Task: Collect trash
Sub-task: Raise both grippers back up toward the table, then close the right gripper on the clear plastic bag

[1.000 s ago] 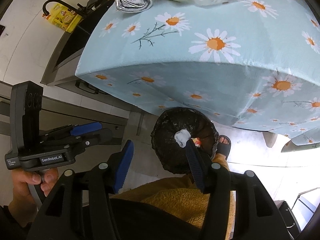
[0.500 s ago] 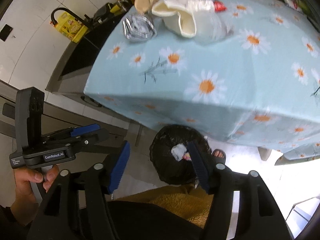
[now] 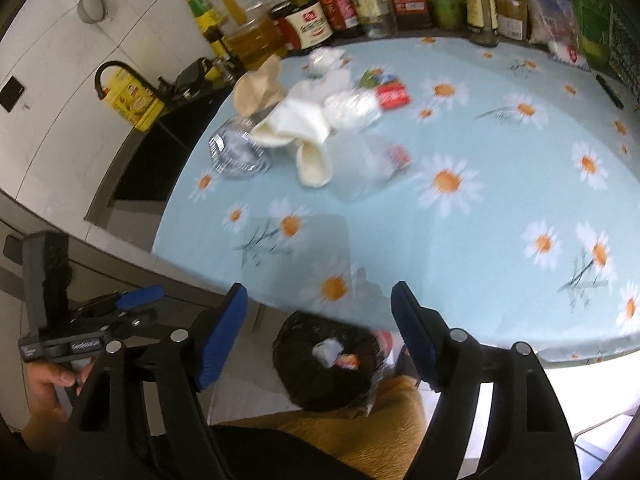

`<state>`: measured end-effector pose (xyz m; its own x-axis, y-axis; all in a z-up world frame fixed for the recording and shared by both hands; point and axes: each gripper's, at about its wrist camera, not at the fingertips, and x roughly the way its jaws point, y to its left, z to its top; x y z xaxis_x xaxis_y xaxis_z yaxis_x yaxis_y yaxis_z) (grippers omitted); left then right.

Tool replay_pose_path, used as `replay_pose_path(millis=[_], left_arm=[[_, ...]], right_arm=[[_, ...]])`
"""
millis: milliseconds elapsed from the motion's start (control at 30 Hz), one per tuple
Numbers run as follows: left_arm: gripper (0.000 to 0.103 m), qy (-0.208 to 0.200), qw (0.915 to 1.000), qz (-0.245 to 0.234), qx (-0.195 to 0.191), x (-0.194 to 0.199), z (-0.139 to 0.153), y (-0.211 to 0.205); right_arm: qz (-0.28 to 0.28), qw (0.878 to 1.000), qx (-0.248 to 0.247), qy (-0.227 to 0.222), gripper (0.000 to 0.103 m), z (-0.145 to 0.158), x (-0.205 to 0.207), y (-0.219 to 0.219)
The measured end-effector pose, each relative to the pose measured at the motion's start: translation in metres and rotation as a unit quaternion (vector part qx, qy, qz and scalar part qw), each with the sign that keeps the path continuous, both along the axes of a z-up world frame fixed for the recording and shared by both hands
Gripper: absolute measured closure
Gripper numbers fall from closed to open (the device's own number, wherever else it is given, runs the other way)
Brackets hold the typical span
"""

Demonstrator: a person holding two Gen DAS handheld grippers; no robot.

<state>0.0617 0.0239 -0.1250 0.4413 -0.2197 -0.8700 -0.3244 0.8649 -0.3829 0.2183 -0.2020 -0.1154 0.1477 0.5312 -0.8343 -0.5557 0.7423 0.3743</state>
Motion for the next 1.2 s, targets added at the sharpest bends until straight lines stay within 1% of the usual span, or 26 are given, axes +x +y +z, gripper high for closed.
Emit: replay_pose_path(millis=[200, 300, 600, 867, 1200], left_arm=[[0.041, 0.0, 0.9998, 0.017, 0.009, 0.007, 0.005, -0.002], [0.041, 0.003, 0.9994, 0.031, 0.011, 0.006, 0.005, -0.001], [0.041, 0.017, 0.9964, 0.08, 0.019, 0.008, 0.006, -0.002], [0.041, 0.023, 0.994, 0.105, 0.021, 0.022, 0.008, -0.008], [0.041, 0.041, 0.9911, 0.126, 0.017, 0.036, -0.001, -0.019]], right_arm=[[0.009, 1.0, -0.002, -0.014, 0.021, 0.002, 0.034, -0.002], [0.025, 1.0, -0.002, -0.004, 0.021, -0.005, 0.054, 0.005], [0.09, 0.996, -0.008, 0.017, 0.021, -0.029, 0.093, 0.031], [0.144, 0.989, -0.027, 0.026, 0.021, -0.046, 0.112, 0.052], [0.193, 0.98, -0.029, 0.025, 0.021, -0.054, 0.123, 0.065]])
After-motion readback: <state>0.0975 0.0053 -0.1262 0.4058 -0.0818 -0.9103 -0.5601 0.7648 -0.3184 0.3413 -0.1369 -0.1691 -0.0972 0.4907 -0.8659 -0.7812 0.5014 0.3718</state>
